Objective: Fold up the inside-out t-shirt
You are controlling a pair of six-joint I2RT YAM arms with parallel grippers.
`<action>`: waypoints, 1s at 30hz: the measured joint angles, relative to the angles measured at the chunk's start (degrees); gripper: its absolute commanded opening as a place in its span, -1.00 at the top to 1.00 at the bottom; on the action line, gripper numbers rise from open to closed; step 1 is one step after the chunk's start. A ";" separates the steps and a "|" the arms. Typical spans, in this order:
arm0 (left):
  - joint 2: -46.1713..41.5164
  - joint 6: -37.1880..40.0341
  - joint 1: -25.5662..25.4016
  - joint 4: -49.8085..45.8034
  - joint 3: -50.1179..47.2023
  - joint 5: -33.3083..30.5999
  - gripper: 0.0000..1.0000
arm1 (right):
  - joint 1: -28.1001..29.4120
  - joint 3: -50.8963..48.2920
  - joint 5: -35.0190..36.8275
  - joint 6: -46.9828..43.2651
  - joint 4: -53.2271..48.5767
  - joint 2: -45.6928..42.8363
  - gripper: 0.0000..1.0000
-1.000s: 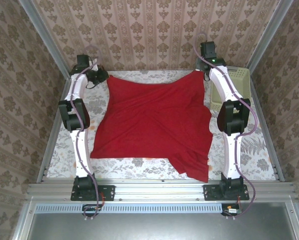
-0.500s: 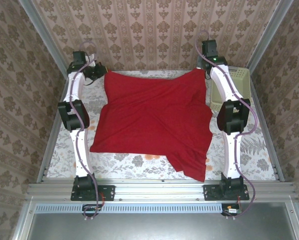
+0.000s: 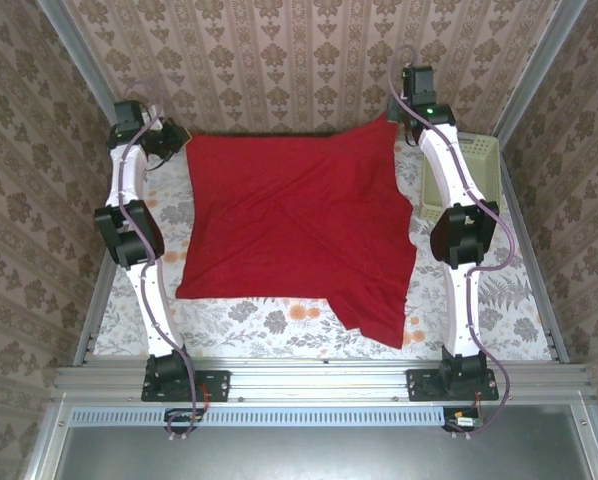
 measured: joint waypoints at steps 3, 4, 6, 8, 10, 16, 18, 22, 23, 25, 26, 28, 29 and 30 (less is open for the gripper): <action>-0.20 0.59 -0.26 -0.87 0.00 -1.29 1.00 | 0.68 1.70 -0.46 -0.22 -0.09 1.60 1.00; -0.20 0.76 -0.42 -1.18 0.00 -1.57 1.00 | 0.85 2.12 -0.68 -0.22 -0.31 2.08 1.00; -0.20 1.16 -0.81 -1.79 0.00 -2.19 1.00 | 0.98 2.38 -0.96 -0.17 -1.05 2.51 1.00; -0.76 1.64 -1.20 -2.54 -0.52 -2.97 1.00 | 1.05 2.45 -1.07 -0.13 -1.75 2.64 1.00; -2.29 2.19 -1.38 -2.62 -2.93 -3.45 1.00 | 1.46 2.49 -1.03 0.20 -3.02 2.64 1.00; -8.55 2.97 -1.09 -1.64 -12.74 -3.15 1.00 | 3.52 -1.09 0.42 2.95 -6.67 1.36 1.00; -9.18 3.96 -1.09 -1.62 -13.94 -2.12 1.00 | 4.39 -7.58 0.85 4.55 -6.86 -1.51 1.00; -10.36 5.73 -1.09 -0.90 -18.08 -1.84 1.00 | 6.25 -25.22 1.25 8.31 -6.27 -10.80 1.00; -10.97 5.97 -1.09 -0.42 -20.11 -1.81 1.00 | 6.67 -28.96 1.40 9.22 -6.03 -13.27 1.00; -12.13 6.16 -0.83 0.79 -23.98 -1.77 1.00 | 7.26 -34.56 1.90 11.10 -5.42 -17.53 1.00; -12.90 6.16 -0.57 1.57 -26.23 -1.68 1.00 | 7.56 -37.51 2.34 12.11 -5.01 -20.00 1.00; -14.40 6.14 0.33 3.06 -30.51 -1.64 1.00 | 7.93 -42.58 2.84 14.32 -4.07 -24.17 1.00; -15.06 6.14 0.87 3.87 -32.26 -1.64 1.00 | 8.04 -45.79 2.93 15.52 -3.28 -26.58 1.00; -15.63 6.12 1.42 4.70 -33.90 -1.64 1.00 | 8.09 -48.28 3.04 16.39 -2.97 -28.41 1.00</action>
